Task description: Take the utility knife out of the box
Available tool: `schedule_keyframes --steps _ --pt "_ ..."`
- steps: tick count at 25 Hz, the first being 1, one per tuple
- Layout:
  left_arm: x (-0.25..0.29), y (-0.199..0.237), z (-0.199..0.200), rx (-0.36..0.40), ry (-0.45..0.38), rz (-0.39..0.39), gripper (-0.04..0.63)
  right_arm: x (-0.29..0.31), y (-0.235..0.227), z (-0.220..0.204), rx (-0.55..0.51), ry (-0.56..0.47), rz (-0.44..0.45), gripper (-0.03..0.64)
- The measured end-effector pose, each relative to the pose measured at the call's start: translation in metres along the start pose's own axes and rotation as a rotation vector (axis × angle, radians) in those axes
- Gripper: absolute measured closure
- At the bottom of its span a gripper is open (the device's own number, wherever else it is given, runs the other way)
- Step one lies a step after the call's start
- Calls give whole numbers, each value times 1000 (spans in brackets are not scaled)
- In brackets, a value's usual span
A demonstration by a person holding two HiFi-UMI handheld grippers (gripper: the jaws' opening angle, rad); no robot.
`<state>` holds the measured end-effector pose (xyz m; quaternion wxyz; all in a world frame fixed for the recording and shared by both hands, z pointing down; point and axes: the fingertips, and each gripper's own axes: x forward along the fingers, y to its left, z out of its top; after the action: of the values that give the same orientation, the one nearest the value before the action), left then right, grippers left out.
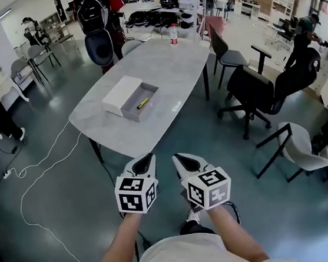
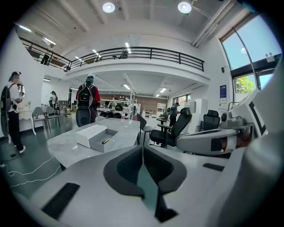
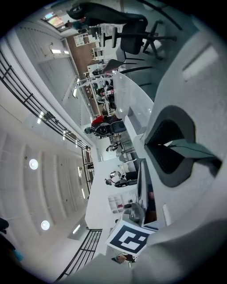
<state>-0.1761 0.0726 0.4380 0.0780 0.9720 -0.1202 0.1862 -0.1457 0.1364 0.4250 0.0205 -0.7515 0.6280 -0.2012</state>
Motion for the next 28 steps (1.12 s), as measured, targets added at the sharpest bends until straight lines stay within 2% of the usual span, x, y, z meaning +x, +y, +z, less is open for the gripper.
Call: schedule_keyframes --steps 14,28 --pt "87 0 36 -39 11 108 575 43 -84 37 -18 39 139 612" --pt "125 16 48 -68 13 185 575 72 -121 55 -27 67 202 612"
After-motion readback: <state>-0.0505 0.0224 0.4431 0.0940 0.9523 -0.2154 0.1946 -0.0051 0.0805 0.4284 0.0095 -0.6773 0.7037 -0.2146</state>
